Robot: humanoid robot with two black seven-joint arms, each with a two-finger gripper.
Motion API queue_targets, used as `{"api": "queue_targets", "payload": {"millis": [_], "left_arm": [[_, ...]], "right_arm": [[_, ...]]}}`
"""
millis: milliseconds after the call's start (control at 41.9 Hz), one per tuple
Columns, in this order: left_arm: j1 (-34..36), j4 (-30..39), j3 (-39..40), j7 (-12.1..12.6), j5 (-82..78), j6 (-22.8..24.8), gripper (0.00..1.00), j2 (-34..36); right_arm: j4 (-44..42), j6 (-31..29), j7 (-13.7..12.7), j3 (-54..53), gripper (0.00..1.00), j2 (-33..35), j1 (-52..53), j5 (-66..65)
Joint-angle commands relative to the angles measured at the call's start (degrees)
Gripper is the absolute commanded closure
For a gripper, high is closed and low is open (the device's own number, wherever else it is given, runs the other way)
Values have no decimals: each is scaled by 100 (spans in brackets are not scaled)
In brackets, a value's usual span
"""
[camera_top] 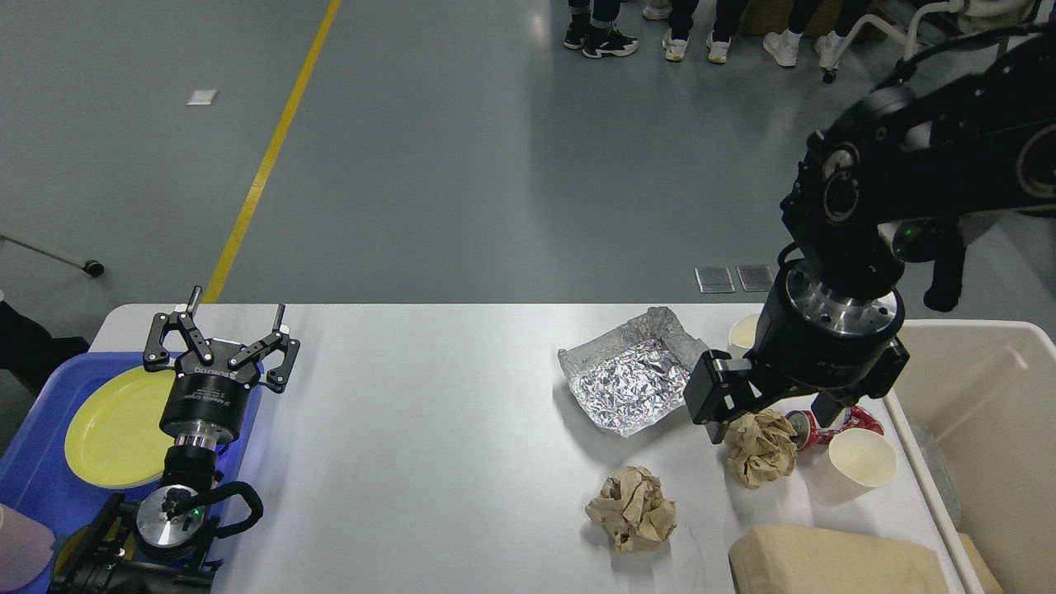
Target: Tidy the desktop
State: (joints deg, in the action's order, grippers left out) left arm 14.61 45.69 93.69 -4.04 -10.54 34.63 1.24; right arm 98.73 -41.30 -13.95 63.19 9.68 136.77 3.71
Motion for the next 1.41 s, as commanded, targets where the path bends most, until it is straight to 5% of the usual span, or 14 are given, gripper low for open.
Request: {"api": "queue_targets", "payload": {"millis": [0,239,597,764,955,1385], "left_arm": [[-2,1,0,0,0,0,4,8],[-2,1,0,0,0,0,4,-1],[-2,1,0,0,0,0,4,-1],[-2,1,0,0,0,0,4,-1],[-2,1,0,0,0,0,4,-1],[-2,1,0,0,0,0,4,-1]], "right_arm": [[15,236,-55,-52,1,-54,-448,-54],[15,1455,-696,-193,1,-308,-2204,-81],[-47,2214,-671,-123,5,-28,-3473,-661],[-56,2784,-504,-53,5,78,-3868,-783],[-56,3400,322,325,4,25,-3974,-880],[-390,3980,331,562,5,-344,-4782,-916]]}}
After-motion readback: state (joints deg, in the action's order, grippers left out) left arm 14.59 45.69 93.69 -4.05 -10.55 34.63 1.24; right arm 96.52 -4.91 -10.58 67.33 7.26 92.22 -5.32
